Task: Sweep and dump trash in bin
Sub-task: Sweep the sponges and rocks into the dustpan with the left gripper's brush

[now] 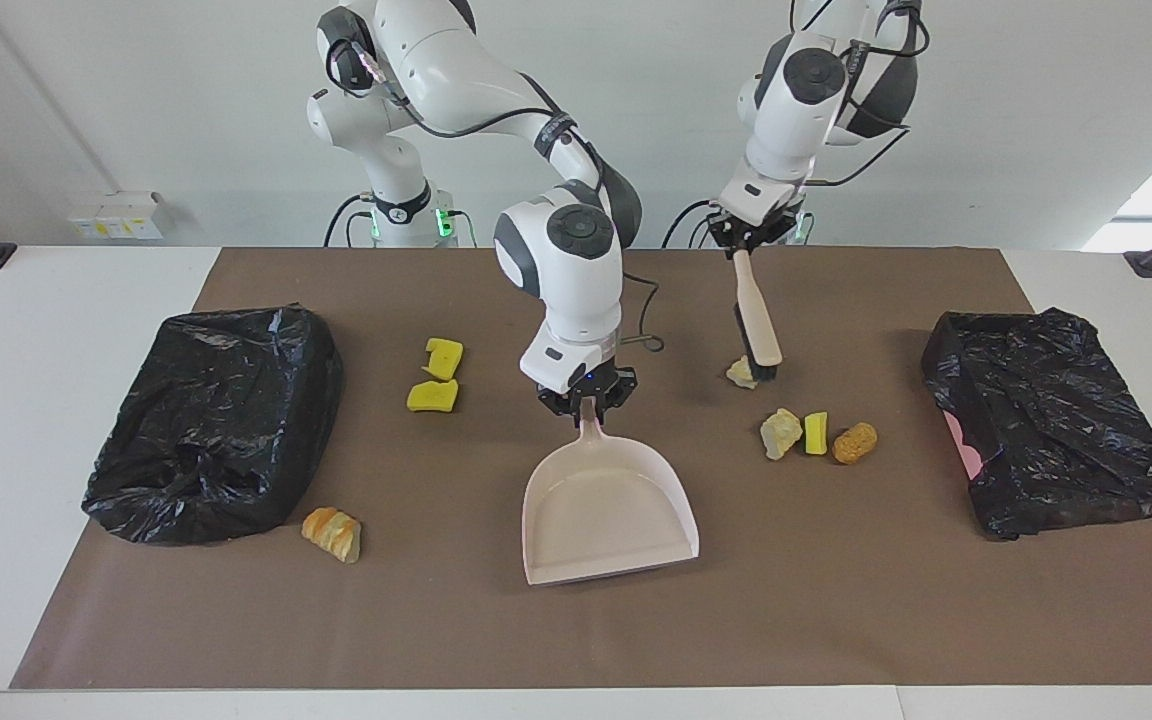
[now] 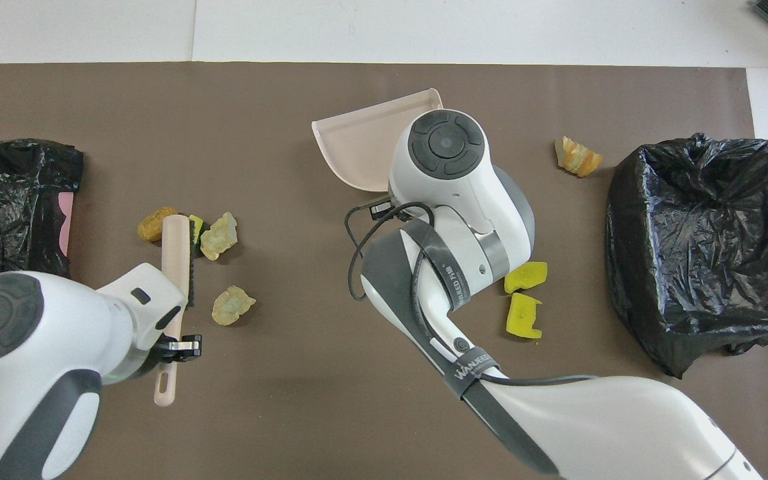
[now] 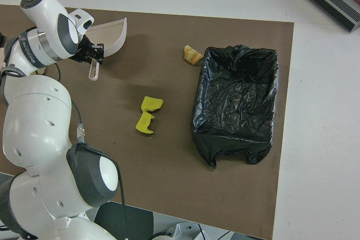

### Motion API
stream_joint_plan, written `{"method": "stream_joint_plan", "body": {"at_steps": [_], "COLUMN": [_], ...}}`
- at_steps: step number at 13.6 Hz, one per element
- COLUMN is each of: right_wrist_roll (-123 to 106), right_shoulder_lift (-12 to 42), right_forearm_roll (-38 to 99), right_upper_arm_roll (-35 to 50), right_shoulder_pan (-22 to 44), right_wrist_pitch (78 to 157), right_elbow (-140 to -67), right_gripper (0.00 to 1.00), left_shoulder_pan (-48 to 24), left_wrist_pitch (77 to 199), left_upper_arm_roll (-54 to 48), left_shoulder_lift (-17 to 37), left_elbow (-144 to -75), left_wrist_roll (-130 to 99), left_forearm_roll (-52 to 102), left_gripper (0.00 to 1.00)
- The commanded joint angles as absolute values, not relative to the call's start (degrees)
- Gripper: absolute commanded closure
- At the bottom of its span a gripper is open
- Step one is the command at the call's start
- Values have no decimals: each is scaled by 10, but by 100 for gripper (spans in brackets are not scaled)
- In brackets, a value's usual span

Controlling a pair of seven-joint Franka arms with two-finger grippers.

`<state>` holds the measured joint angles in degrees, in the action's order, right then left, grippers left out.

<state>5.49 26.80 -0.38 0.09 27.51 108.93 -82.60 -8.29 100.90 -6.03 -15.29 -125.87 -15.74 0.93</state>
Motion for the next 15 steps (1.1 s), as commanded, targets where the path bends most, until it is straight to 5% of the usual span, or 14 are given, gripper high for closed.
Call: {"method": "stream_joint_plan", "body": {"at_steps": [1, 9, 15], "right_wrist_roll": [-93, -443, -497], "right_shoulder_lift": [233, 163, 171], "right_forearm_roll": [-14, -102, -103], "right_upper_arm_roll": [4, 5, 5], "right_shoulder_pan": [272, 280, 301], "right_wrist_pitch": [1032, 1081, 1169], "right_elbow": [-859, -1019, -1060], "right_gripper": [100, 100, 100], "left_shoulder_pan": [-31, 31, 29], "left_wrist_pitch": [952, 1018, 1136], "left_upper_arm_roll": [-68, -68, -69], "left_shoulder_lift": [-57, 35, 27], "left_elbow": [-1126, -1091, -1221], "left_wrist_roll": [-125, -14, -10], "left_forearm_roll": [-24, -117, -115], "left_gripper": [100, 100, 100]}}
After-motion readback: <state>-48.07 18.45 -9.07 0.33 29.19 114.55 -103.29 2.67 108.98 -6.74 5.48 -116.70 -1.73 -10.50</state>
